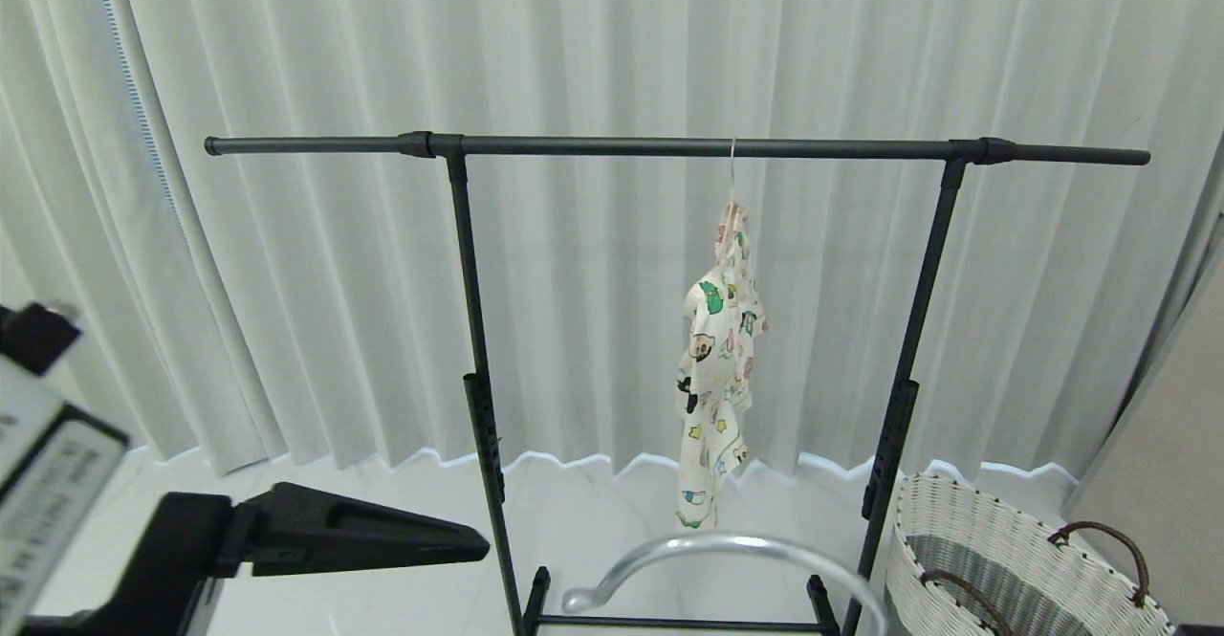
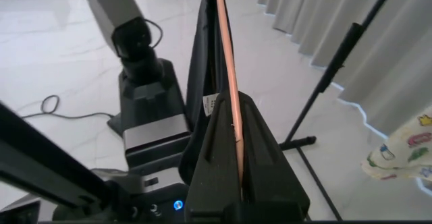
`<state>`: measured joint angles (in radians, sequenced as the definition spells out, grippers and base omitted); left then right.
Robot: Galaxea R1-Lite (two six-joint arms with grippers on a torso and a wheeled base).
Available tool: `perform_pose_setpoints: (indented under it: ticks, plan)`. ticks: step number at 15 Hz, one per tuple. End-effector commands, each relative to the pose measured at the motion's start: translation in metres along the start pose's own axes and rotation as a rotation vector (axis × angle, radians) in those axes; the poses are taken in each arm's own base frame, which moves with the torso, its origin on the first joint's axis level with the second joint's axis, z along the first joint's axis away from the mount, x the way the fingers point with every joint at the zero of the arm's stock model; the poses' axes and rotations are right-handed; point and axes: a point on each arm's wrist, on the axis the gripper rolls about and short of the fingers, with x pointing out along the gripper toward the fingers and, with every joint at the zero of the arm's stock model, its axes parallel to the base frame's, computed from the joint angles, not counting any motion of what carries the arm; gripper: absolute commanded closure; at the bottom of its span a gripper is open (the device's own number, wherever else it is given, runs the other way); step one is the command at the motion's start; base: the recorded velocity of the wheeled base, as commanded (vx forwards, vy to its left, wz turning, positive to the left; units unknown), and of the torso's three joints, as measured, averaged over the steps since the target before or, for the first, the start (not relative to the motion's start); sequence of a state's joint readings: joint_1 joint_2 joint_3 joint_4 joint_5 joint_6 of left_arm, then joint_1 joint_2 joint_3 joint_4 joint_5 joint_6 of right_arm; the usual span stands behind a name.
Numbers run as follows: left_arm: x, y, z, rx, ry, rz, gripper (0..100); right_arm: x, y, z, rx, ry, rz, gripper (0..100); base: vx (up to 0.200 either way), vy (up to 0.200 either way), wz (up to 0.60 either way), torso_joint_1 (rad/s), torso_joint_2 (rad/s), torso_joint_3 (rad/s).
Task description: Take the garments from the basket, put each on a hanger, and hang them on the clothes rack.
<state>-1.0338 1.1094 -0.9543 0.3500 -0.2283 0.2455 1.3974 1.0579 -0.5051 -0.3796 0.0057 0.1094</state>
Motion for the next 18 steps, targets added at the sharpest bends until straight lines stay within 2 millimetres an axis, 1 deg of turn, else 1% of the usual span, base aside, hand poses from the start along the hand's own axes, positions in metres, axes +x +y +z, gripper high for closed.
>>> perform_pose_setpoints:
  ticks: [1,3,6,10,11,18]
  plan:
    - [0.023,0.003,-0.009,-0.017,0.072,-0.044,0,0.004,0.004,0.000,-0.006,0.012,0.028,100,0.000,0.000,0.00,0.000,0.00,0.000]
    - [0.027,0.001,-0.017,-0.018,0.097,-0.081,0,0.007,0.005,0.002,-0.006,0.011,0.031,100,0.000,0.000,0.00,0.000,0.00,0.000]
    - [0.033,0.007,-0.017,0.008,0.105,-0.061,0,0.008,0.006,0.002,-0.007,0.015,0.035,100,0.000,0.000,0.00,0.000,0.00,0.000]
    - [0.033,0.006,-0.022,0.016,0.117,-0.066,0,0.008,0.006,0.002,-0.007,0.015,0.035,100,0.000,0.000,0.00,0.000,0.00,0.000]
    - [0.033,0.005,-0.023,0.016,0.119,-0.066,100,0.008,0.006,0.004,-0.007,0.009,0.034,100,0.000,0.000,0.00,0.000,0.00,0.000]
    - [0.034,0.006,-0.025,0.031,0.128,-0.064,100,0.008,0.006,0.004,-0.008,0.008,0.025,100,0.000,0.000,0.00,0.000,0.00,0.000]
